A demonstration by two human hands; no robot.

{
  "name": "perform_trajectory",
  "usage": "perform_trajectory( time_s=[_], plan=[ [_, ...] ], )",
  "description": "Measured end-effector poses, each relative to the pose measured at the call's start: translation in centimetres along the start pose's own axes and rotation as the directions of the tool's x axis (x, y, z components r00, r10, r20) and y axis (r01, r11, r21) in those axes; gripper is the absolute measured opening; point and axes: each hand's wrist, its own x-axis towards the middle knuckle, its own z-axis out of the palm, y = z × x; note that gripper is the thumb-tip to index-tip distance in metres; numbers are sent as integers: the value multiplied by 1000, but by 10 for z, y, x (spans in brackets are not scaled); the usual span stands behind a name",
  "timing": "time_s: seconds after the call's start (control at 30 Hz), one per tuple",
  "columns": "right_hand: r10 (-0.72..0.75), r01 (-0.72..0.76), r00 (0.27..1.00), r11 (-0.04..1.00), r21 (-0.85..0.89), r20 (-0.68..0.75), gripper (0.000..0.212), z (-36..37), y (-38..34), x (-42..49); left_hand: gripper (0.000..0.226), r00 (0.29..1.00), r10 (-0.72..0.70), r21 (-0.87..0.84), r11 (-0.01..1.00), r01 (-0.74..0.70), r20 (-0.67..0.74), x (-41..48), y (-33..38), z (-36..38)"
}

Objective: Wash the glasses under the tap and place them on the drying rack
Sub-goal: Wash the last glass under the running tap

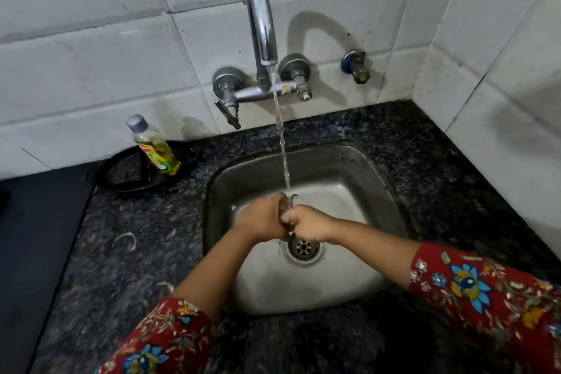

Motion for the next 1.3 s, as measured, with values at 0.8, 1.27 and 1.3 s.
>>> perform_trajectory(
  time_s=[0.8, 1.27, 1.3],
  plan=[
    [-573, 197, 675, 748, -634, -466, 41, -29, 4, -8, 29, 995, -35, -897, 430, 102, 97, 4, 18, -1],
    [-578, 379, 645, 810, -447, -500, 39, -36, -7, -9, 36, 999, 6, -795, 606, -31, -35, -1, 19, -16],
    [-508, 321, 666, 856, -405, -546, 40, -34, -14, -9, 37, 984, -110, -713, 700, -26, -143, -1, 25, -12]
  ],
)
